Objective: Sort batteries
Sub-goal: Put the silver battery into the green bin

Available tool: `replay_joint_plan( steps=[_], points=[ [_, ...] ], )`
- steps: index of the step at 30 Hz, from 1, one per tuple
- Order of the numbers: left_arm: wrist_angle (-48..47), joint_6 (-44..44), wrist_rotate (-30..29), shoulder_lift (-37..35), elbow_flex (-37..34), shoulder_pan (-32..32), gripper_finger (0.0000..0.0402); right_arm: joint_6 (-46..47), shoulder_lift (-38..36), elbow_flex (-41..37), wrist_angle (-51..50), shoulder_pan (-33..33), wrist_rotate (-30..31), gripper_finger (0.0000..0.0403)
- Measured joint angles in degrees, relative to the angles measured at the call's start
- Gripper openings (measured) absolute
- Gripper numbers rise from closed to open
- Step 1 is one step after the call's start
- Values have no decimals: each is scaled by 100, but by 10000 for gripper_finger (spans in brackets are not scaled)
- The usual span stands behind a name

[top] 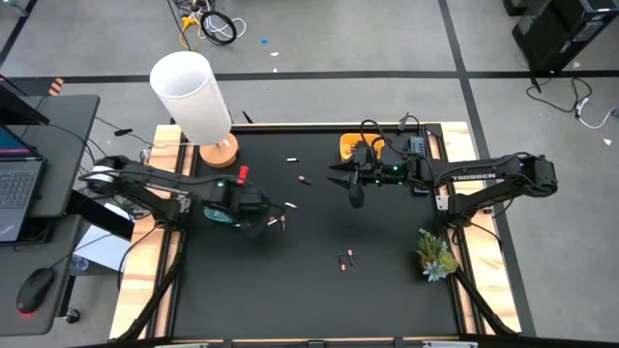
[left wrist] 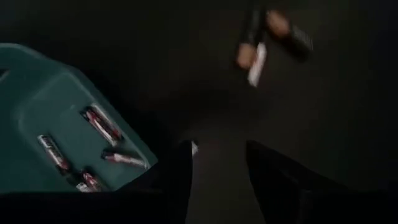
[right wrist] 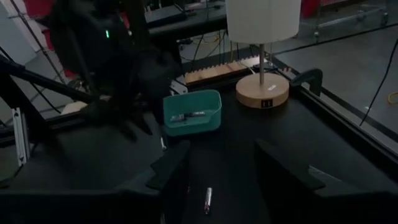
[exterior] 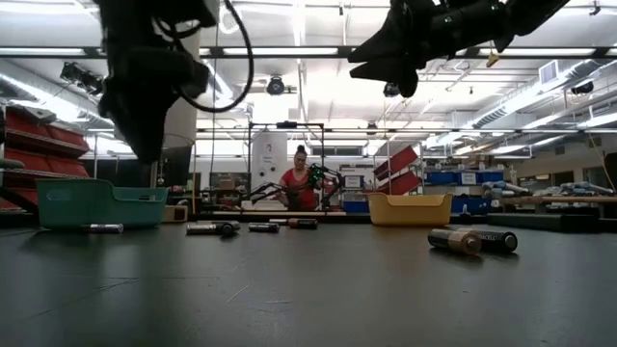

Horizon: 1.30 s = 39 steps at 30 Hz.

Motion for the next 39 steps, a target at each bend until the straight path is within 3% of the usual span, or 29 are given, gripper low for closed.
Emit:
replay_joint_plan(
  steps=[8, 17, 25, 39],
  points=[
    [-1370, 2579, 593, 1883, 1788, 164, 161, 46, 84, -4, 67, 8, 0, 183],
    [-2941, 4583, 912, 3854, 2887, 413, 161, 247, 84, -2, 98, 160, 0, 183],
    [-3471, 5040, 951, 4781, 3001, 413, 161, 454, 84, -2, 98, 335, 0, 183],
    [-3135, 4994, 1081, 4891, 2893, 391, 161, 610, 84, -2, 405, 394, 0, 183]
  ],
)
